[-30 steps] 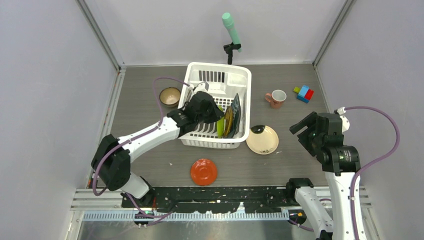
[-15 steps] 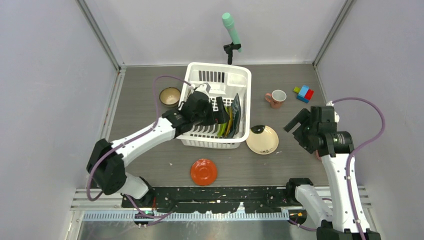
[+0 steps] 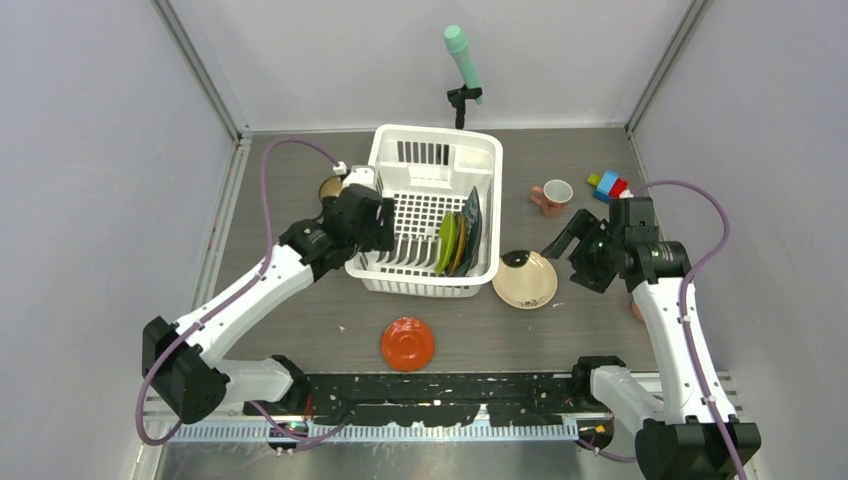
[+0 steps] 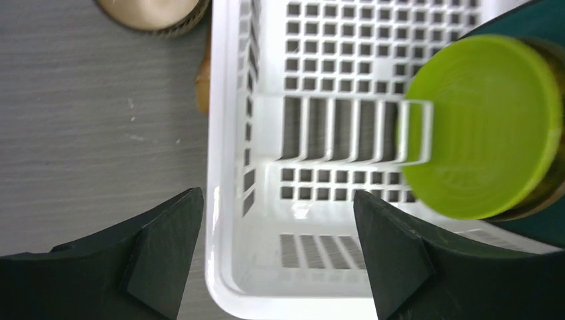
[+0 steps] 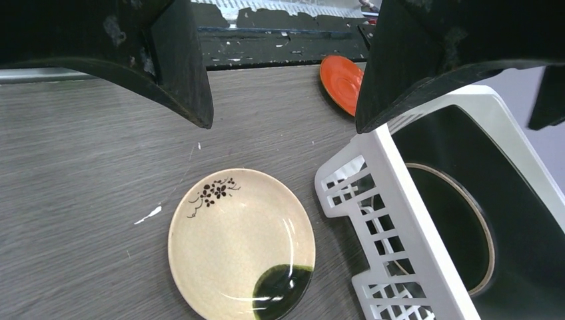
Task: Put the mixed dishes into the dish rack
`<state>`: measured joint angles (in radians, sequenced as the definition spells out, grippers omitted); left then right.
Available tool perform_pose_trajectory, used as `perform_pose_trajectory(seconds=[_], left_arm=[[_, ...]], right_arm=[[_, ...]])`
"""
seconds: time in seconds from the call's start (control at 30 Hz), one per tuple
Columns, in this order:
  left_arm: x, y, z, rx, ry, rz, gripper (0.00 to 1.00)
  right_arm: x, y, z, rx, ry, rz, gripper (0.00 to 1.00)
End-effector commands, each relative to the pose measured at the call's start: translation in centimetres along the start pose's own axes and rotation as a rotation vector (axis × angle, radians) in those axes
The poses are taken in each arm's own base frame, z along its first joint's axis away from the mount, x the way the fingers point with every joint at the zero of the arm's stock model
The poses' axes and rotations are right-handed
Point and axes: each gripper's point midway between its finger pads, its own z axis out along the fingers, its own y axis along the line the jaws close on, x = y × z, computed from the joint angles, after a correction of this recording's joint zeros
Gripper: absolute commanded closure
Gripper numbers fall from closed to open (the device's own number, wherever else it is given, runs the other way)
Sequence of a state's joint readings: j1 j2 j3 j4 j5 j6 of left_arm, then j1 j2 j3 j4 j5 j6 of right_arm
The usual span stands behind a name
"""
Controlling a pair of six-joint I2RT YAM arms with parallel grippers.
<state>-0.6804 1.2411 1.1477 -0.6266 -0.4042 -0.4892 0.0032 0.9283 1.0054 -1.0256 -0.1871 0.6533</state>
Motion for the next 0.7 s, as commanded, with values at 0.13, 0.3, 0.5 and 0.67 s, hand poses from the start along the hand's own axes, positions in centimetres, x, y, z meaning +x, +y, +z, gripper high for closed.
perform_pose_trajectory(seconds=[0.13, 0.3, 0.5, 0.67], left_arm=[[3.6, 4.5, 1.5, -0.208, 0.068, 0.029, 0.20], [5.4, 3.9, 1.3, -0.144, 0.117, 0.019, 0.37], [7.9, 3.1, -0.3, -0.024, 0.164, -0.007, 0.70], [8.9, 2.8, -3.1, 0.057, 0.194, -0.041, 0.85]], right_arm=[[-1.6, 2.1, -1.6, -0.080, -0.061, -0.034, 0.17], [-0.9, 1.7, -1.8, -0.082, -0.062, -0.027, 0.18], [-0.7, 2.0, -1.5, -0.100, -0.039, -0.021, 0.18], [-0.9, 2.3, -1.3, -0.103, -0.033, -0.027, 0.19]])
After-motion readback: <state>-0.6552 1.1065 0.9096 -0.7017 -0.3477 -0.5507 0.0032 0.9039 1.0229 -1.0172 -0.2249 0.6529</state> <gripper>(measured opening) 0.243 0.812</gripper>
